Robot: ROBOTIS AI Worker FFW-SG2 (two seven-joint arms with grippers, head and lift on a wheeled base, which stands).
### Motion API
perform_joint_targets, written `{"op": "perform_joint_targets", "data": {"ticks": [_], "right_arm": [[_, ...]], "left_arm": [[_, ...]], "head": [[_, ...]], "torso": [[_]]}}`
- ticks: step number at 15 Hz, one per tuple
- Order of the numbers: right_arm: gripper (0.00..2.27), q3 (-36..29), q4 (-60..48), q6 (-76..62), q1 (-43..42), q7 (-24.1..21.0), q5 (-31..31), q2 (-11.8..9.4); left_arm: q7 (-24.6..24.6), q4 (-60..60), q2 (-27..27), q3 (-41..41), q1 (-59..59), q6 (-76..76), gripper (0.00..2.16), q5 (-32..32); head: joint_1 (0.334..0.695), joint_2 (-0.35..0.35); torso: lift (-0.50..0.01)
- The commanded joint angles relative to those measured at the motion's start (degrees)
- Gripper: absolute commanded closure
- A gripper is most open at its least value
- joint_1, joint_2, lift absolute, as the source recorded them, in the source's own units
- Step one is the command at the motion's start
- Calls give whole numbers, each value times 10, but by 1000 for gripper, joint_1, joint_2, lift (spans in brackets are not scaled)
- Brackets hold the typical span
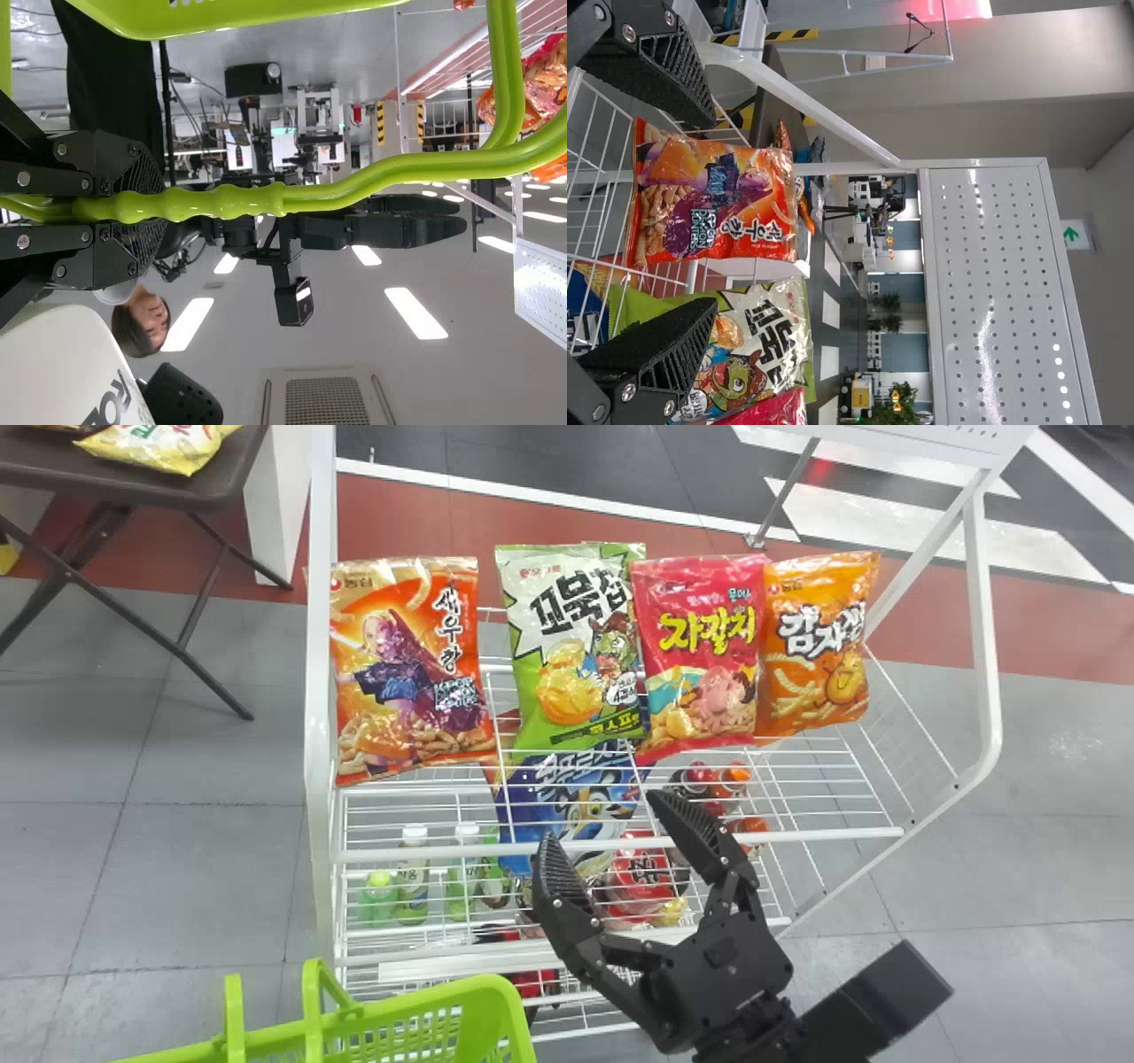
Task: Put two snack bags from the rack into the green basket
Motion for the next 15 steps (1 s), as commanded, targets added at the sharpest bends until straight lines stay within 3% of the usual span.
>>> {"op": "perform_joint_targets", "data": {"ticks": [1, 10, 15], "right_arm": [[97, 1, 2, 0, -3, 0, 0, 1], [97, 4, 17, 12, -30, -6, 2, 1], [97, 63, 79, 58, -125, -62, 66, 1]], "left_arm": [[0, 1, 0, 0, 0, 1, 1224, 0], [3, 9, -1, -7, -2, 1, 1217, 0], [4, 10, 1, -16, -2, 1, 1217, -7]], "head": [[695, -311], [695, -299], [695, -297]], "torso": [[-4], [-4], [-4]]}}
